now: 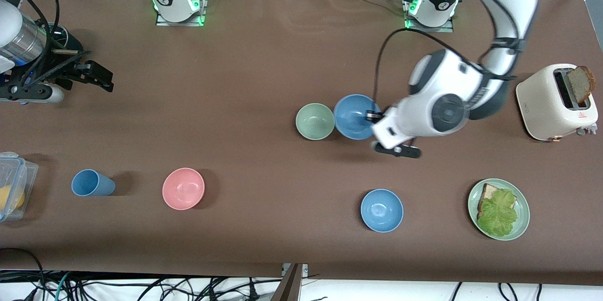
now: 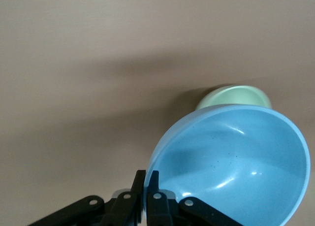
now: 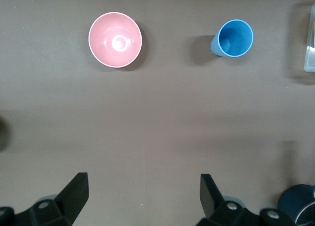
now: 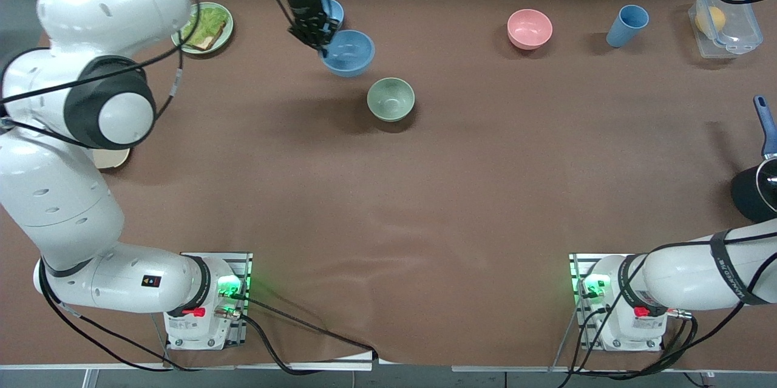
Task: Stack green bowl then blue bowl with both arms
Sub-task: 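Carry the blue bowl with the left gripper over the green bowl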
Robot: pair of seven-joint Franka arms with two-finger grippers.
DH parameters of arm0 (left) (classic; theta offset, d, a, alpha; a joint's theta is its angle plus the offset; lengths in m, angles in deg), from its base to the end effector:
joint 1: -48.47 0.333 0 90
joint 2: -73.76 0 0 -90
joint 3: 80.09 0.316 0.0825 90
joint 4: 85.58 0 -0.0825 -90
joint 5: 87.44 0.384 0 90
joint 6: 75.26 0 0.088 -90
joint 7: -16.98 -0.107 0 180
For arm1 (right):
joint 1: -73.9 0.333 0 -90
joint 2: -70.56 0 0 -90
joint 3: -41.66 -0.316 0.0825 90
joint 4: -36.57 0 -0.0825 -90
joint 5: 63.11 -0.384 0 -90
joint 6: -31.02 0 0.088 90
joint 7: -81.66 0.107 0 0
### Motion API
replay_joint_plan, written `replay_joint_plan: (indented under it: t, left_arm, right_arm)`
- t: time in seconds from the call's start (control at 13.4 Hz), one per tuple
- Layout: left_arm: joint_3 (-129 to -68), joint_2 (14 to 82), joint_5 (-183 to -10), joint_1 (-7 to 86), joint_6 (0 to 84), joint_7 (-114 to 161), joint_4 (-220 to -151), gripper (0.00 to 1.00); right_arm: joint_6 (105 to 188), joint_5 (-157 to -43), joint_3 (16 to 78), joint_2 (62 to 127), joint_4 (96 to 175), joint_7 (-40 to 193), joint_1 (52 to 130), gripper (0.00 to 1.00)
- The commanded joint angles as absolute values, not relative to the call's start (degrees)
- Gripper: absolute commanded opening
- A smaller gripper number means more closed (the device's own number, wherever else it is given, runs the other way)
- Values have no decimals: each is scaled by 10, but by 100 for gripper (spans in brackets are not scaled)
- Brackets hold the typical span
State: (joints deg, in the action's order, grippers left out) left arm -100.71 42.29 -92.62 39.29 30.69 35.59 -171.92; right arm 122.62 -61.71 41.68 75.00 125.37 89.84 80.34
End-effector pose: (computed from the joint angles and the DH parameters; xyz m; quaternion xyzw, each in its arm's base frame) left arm 0.6021 -0.3107 0.3514 0.9848 -0.0640 -0.1347 0.0886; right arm 0.5763 0.0623 0.5929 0.9997 -0.0148 -0.0126 0.0139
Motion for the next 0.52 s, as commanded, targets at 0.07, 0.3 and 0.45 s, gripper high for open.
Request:
replay_joint_plan:
  t: [0.07,0.3,0.45]
  left_arm:
    - [-995,355,-928,326,394,381,-1697,0]
    - [-992,345,-911,309,402,391,-1710,0]
    - [-993,342,-909,299,403,390,-1725,0]
  right_arm:
    - [1216,-615,416,753,1243,898,803,100]
    - [1216,-615,417,754,1244,898,801,100]
    - [1216,-615,417,754,1245,898,801,100]
